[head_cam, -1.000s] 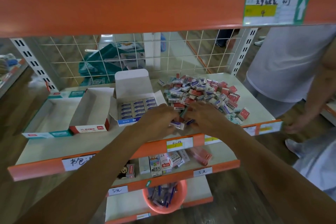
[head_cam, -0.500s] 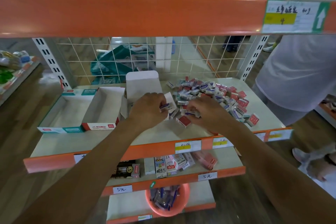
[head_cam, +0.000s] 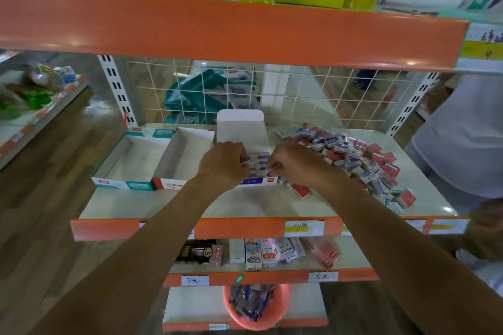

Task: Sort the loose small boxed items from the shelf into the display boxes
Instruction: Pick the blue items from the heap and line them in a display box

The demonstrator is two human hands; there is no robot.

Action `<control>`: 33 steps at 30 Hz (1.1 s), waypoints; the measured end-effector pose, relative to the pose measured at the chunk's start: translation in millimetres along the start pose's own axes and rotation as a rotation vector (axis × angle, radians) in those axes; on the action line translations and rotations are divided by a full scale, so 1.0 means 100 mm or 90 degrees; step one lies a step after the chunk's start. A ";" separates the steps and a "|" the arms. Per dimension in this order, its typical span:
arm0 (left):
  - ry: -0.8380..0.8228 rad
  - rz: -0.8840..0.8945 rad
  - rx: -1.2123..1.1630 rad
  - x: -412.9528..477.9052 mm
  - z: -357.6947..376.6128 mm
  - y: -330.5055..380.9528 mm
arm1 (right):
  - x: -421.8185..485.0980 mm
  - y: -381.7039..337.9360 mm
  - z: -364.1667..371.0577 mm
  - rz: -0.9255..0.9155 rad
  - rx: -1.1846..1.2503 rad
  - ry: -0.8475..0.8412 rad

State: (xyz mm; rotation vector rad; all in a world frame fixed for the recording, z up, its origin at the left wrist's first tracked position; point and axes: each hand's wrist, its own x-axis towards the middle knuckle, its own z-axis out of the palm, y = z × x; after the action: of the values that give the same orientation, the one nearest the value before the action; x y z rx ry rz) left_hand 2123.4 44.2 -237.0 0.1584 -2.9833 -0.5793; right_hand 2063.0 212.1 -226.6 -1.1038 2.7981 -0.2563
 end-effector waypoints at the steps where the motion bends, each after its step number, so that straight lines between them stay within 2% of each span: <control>1: -0.001 -0.002 -0.004 0.00 0.00 -0.02 | 0.02 -0.01 0.01 0.007 -0.001 -0.014; 14: -0.020 0.000 -0.018 0.00 0.05 -0.15 | 0.17 0.02 0.14 0.056 0.019 -0.099; 21: -0.025 -0.001 -0.035 0.01 0.07 -0.19 | 0.19 0.06 0.12 0.082 0.089 -0.071; 29: -0.026 0.002 -0.050 0.05 -0.01 -0.22 | 0.29 0.02 0.12 0.061 -0.029 -0.059; 33: -0.015 0.008 -0.047 0.12 -0.05 -0.26 | 0.28 0.03 0.12 0.066 -0.012 -0.035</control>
State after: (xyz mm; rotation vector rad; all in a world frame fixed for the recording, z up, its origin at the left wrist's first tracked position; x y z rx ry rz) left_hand 2114.3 17.0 -241.6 0.1279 -2.9780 -0.6943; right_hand 2043.4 193.8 -240.4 -0.9514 2.8032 -0.1861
